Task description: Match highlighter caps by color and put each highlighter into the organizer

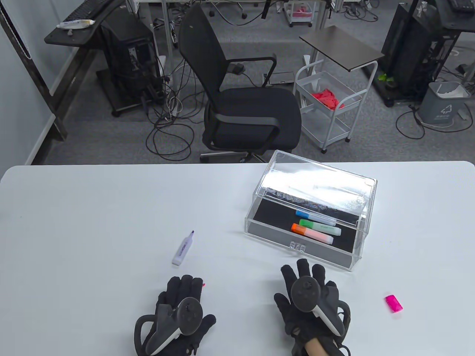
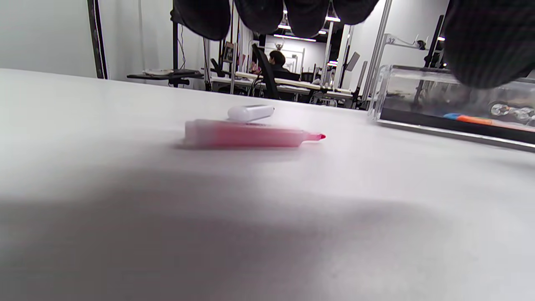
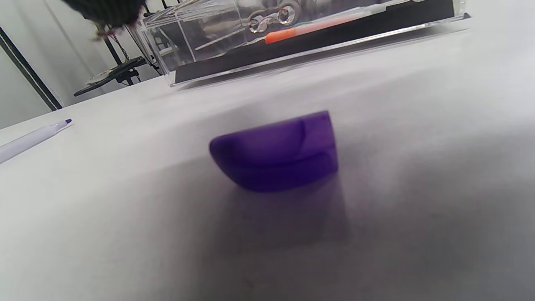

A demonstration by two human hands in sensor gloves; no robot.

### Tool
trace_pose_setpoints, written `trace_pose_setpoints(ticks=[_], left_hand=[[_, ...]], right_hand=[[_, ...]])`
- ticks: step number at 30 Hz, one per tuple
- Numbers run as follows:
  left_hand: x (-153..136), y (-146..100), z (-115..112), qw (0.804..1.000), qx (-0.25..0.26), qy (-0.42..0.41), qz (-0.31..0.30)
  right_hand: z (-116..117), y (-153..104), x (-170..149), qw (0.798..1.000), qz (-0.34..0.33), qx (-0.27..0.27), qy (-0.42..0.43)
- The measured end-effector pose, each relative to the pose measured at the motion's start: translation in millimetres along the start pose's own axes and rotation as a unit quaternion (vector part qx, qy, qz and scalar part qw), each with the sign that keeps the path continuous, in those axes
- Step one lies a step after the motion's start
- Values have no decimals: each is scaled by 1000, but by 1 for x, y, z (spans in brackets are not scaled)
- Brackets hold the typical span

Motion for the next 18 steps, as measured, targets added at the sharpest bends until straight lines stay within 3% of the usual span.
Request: trace_pose_setpoints(ticks=[4, 13, 18], left_hand=[[-7, 9, 5, 1000, 5, 27, 10], [-49, 40, 7, 991, -79, 88, 66], [-54, 55, 0, 988, -103, 97, 66]], right_hand=[[-2, -1, -2, 1000, -1, 2, 13], [-5, -2, -5, 1000, -4, -4, 30], [-3, -1, -8, 1000, 3, 5, 27]])
Point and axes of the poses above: the tracker on the back of each hand, its own x axis roughly to the thumb side, its own y axis roughly from the wrist to the fingertips, z = x × y, the point moved 3 cm from there along y, roughly from the wrist to the fingertips, and after that the axes turned 5 degrees about x, right-handed, at the moved point
